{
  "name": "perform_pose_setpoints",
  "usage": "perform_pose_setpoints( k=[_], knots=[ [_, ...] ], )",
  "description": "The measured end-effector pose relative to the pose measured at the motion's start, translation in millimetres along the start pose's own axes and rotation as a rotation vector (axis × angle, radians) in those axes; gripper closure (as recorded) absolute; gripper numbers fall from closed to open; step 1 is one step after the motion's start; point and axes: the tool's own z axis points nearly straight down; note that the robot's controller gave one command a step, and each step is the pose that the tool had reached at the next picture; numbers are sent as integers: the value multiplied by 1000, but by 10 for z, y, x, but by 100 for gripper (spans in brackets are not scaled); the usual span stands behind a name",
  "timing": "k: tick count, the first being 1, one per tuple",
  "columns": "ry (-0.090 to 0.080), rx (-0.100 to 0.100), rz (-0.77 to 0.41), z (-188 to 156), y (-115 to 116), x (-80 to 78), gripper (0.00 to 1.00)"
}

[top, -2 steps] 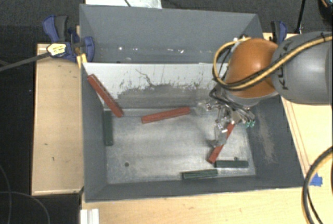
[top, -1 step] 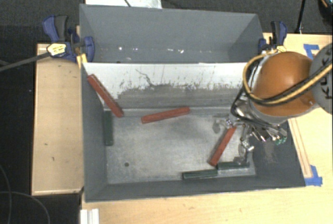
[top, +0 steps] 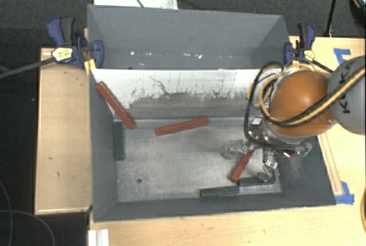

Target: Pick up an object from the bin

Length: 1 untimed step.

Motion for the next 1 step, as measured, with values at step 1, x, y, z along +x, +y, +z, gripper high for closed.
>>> perform_pose_setpoints(
  k=[1],
  knots=[
    [-2, 2, 5, -15, -8, -7, 100]
  ],
)
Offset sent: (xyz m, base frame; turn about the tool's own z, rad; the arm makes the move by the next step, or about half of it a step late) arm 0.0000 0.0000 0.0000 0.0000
